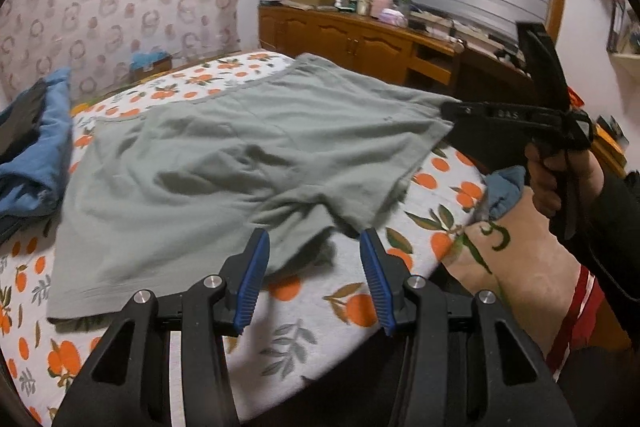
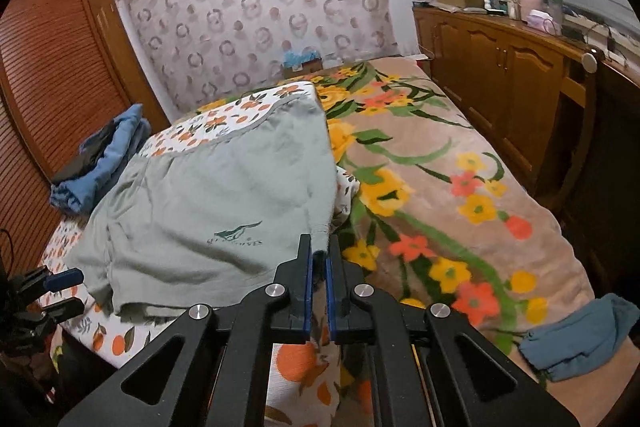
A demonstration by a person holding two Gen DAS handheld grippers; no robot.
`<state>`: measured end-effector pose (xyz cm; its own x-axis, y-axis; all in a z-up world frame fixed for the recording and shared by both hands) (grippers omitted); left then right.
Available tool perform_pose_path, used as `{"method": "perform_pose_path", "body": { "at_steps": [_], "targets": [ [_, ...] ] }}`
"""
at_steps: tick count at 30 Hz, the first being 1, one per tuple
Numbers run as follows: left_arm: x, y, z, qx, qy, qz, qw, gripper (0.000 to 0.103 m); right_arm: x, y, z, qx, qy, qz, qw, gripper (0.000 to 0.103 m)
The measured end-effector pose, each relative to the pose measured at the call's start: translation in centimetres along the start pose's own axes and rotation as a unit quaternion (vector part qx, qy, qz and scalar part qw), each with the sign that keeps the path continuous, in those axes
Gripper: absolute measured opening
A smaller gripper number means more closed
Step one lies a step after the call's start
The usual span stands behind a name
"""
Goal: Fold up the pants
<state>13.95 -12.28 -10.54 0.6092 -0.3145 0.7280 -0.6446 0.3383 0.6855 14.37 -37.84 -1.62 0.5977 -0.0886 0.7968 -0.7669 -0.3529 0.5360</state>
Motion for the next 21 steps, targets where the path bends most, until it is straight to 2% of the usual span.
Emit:
{"method": "perform_pose_path", "body": {
  "at_steps": [2, 3, 4, 6, 7, 8, 15, 21],
  "targets": [
    [0.0, -0.7, 0.4, -0.001, -0.01, -0.006, 0.9999, 0.049, 0.1, -0.2, 0.0, -0.001, 0.003, -0.003, 1.0, 0.005],
    [-0.1, -1.2, 0.6, 0.005, -0.016, -0.011, 0.9998, 0.045, 0.1, -0.3, -0.1, -0.001, 0.004, -0.005, 1.0, 0.005],
    [-0.1, -1.5, 0.7, 0.012, -0.019, -0.014, 0.9996, 0.033, 0.2, -0.3, -0.1, -0.002, 0.004, -0.006, 1.0, 0.005],
    [0.0, -1.9, 0.7, 0.016, -0.018, -0.018, 0.9996, 0.019, 0.3, -0.3, 0.1, -0.003, 0.002, -0.007, 1.0, 0.005],
    [0.0, -1.8, 0.5, 0.014, -0.017, -0.016, 0.9996, 0.009, 0.3, -0.4, 0.2, -0.003, 0.001, -0.008, 1.0, 0.005],
    [0.0, -1.7, 0.5, 0.012, -0.015, -0.014, 0.9997, 0.005, 0.4, -0.4, 0.3, -0.004, -0.001, -0.009, 1.0, 0.005],
    [-0.3, 3.0, 1.2, -0.007, -0.022, -0.002, 0.9997, 0.004, 0.6, -0.4, 1.2, -0.016, -0.014, -0.01, 1.0, 0.005],
    [-1.4, 2.7, 1.3, -0.001, -0.007, -0.028, 0.9996, 0.005, 0.2, -0.2, 1.1, -0.018, -0.02, -0.014, 1.0, 0.005]
  ]
}}
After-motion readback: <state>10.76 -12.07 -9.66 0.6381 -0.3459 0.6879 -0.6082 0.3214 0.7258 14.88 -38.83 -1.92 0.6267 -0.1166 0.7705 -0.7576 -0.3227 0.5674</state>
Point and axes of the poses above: each gripper's, at about its wrist camera, not at the fingertips, and y roughly against the way its jaws point, z to its right, x to its top, the point moved 3 cm from there along -y, roughly the way its jaws point, and after that the axes turned 6 degrees about x, right-handed, at the moved point
